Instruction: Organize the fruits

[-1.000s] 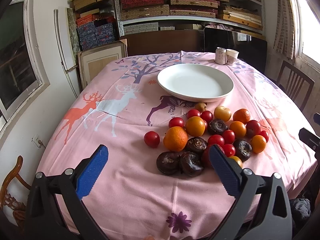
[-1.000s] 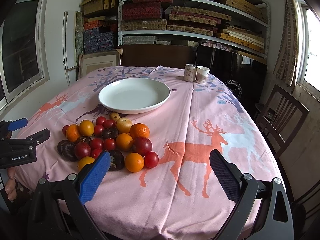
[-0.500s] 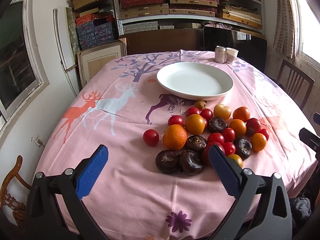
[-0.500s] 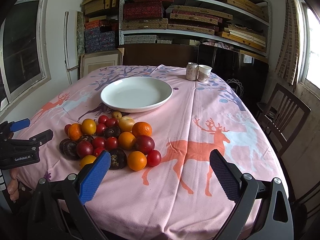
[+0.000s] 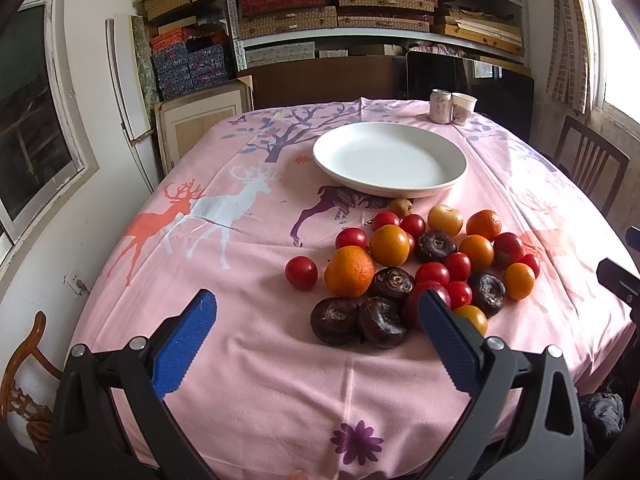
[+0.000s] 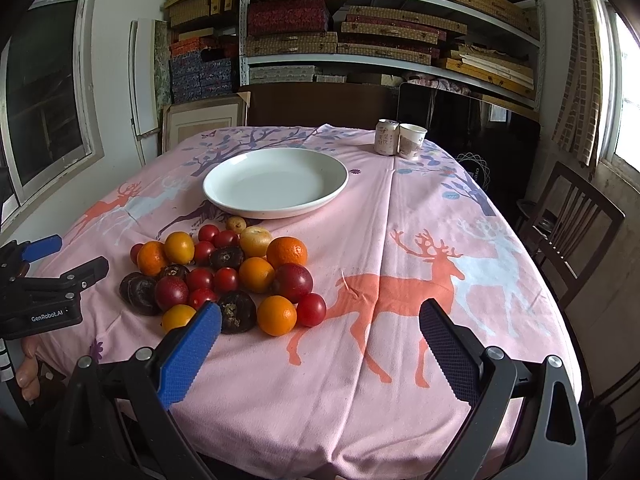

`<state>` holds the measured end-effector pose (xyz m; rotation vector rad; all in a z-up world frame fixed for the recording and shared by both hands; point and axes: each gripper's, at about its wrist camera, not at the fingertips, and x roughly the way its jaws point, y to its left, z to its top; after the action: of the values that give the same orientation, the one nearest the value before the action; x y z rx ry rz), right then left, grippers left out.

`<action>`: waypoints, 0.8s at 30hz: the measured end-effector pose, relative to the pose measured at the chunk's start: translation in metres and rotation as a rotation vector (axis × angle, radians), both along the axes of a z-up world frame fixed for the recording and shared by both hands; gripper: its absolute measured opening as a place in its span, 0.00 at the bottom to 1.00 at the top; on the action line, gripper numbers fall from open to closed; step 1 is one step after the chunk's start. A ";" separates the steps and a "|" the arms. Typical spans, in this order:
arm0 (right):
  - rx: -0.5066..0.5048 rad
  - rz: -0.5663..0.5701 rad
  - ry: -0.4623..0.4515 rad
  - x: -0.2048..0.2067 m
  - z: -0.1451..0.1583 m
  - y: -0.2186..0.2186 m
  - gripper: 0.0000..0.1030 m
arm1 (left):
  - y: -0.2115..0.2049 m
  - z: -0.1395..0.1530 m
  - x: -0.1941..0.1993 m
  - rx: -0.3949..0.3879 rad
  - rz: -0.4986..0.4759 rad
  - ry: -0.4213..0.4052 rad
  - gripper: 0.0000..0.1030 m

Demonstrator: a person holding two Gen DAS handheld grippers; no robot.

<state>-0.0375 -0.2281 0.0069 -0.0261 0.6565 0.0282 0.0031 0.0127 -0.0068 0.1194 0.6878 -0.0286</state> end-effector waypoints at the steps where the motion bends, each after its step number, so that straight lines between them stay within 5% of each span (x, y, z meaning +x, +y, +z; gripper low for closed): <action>1: -0.001 -0.001 0.001 -0.001 -0.001 0.002 0.97 | 0.000 0.000 0.000 0.000 0.000 0.000 0.96; 24: 0.007 0.005 0.017 0.001 -0.003 0.000 0.97 | 0.002 -0.007 -0.001 0.001 0.005 0.004 0.96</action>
<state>-0.0370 -0.2281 0.0039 -0.0208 0.6733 0.0351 0.0023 0.0148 -0.0133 0.1187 0.6919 -0.0238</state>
